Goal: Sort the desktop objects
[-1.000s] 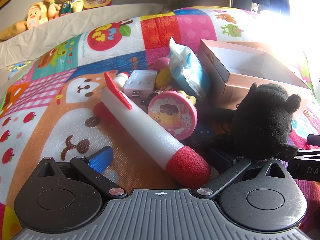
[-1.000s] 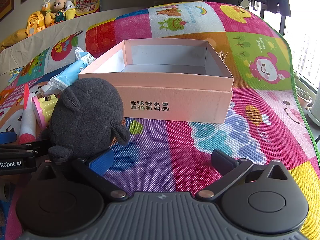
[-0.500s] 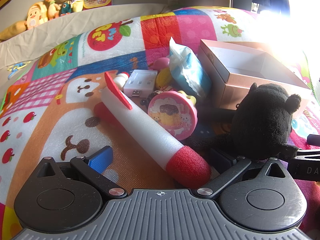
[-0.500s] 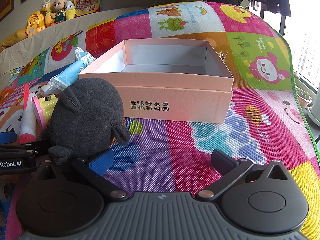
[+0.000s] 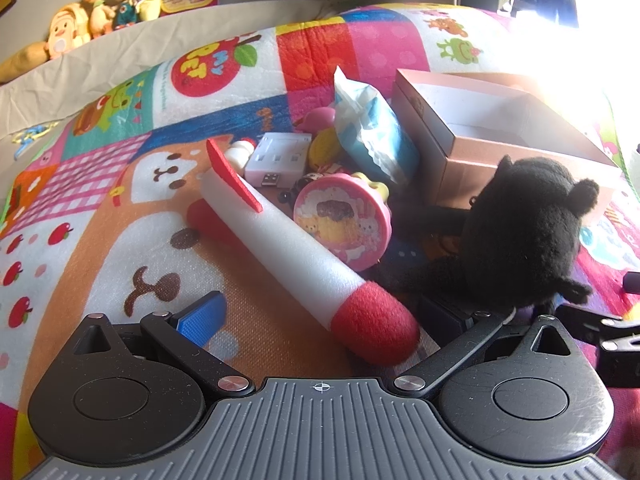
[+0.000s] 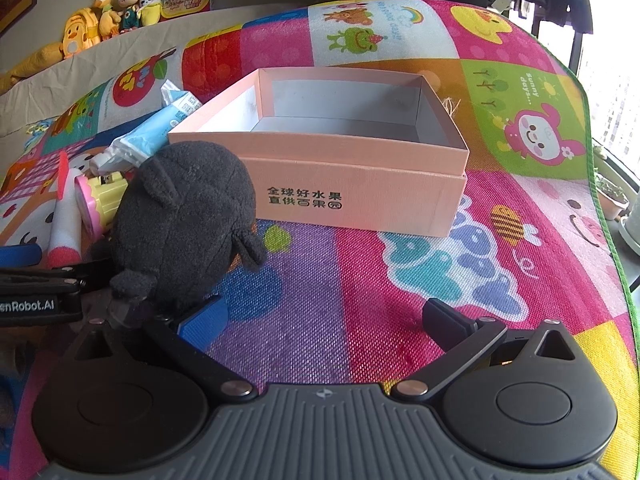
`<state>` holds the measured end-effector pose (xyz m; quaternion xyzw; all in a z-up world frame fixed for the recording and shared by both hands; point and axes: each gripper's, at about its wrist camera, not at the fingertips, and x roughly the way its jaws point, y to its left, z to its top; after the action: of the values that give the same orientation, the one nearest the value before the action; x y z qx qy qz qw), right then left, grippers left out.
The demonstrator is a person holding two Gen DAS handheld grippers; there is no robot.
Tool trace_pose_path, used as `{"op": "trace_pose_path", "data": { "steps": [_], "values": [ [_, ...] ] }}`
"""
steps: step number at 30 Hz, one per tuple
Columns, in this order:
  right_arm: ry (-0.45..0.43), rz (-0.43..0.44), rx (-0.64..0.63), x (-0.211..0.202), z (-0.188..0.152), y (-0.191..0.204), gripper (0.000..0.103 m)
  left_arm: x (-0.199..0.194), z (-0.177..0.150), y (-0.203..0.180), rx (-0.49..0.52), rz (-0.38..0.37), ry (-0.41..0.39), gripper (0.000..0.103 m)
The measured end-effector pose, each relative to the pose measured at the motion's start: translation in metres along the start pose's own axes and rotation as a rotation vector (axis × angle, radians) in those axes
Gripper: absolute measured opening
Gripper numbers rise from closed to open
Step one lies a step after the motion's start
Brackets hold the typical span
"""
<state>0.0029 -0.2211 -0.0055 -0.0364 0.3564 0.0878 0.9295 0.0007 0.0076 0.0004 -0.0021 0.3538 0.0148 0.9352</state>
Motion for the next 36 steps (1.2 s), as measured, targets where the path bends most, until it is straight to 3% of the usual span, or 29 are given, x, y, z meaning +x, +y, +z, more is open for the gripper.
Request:
{"op": "trace_pose_path", "data": {
  "steps": [7, 14, 16, 21, 25, 29, 32, 36],
  "values": [
    [0.012, 0.052, -0.034, -0.018, -0.016, -0.008, 0.103, -0.014, -0.011, 0.006, 0.055, -0.048, 0.027, 0.103],
    [0.029, 0.054, -0.038, -0.014, -0.008, -0.006, 0.103, -0.027, -0.018, 0.020, 0.008, -0.106, -0.016, 0.103],
    [0.028, 0.116, -0.061, -0.016, 0.000, -0.006, 0.103, -0.034, -0.015, 0.025, 0.001, -0.114, -0.048, 0.103],
    [-0.236, 0.150, -0.063, -0.042, 0.032, 0.002, 0.103, -0.041, 0.001, 0.027, 0.062, -0.041, -0.133, 0.103],
    [-0.259, 0.188, -0.014, -0.023, 0.062, 0.014, 0.103, -0.037, 0.014, 0.018, 0.070, -0.098, -0.132, 0.103],
    [-0.205, 0.140, -0.025, -0.008, 0.066, 0.014, 0.097, -0.043, 0.010, 0.008, 0.127, -0.138, -0.160, 0.103],
    [-0.218, 0.055, -0.004, -0.021, 0.047, -0.016, 0.097, -0.050, 0.003, 0.005, 0.167, -0.170, -0.199, 0.103],
    [-0.159, -0.015, 0.091, -0.035, 0.022, -0.062, 0.103, -0.049, 0.001, -0.021, 0.215, -0.340, -0.179, 0.103]
  ]
}}
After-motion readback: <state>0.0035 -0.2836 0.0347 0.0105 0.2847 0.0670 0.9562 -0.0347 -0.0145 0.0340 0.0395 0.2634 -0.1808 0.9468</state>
